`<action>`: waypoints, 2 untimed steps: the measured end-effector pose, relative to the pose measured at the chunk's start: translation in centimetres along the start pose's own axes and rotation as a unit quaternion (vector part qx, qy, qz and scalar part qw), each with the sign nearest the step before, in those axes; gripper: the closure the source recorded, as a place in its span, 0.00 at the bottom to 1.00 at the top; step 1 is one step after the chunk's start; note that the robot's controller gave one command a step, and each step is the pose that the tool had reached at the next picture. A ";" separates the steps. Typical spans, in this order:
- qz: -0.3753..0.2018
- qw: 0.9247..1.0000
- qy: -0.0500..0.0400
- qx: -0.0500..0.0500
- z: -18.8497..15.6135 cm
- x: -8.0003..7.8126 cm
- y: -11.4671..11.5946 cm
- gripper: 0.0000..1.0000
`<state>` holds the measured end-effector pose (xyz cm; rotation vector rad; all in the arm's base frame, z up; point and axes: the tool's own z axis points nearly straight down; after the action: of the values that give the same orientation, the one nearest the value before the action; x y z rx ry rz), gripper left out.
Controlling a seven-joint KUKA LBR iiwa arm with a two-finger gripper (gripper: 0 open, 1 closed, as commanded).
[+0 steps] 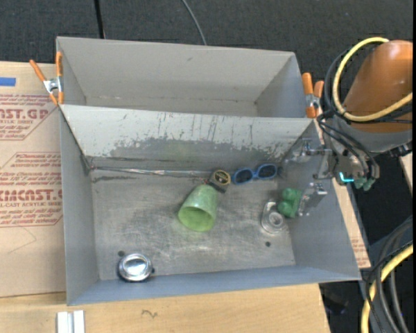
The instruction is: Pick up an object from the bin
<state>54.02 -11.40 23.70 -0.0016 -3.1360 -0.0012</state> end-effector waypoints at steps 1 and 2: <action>-0.230 0.973 -0.004 -0.004 16.5 -4.7 -3.4 0.00; -0.306 0.952 -0.003 0.001 13.7 -1.1 -2.8 0.00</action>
Offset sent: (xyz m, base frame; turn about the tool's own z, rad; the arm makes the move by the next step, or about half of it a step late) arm 0.0436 -0.0396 -0.1670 -0.4669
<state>55.00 -14.17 10.03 0.9594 -2.9926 -0.0007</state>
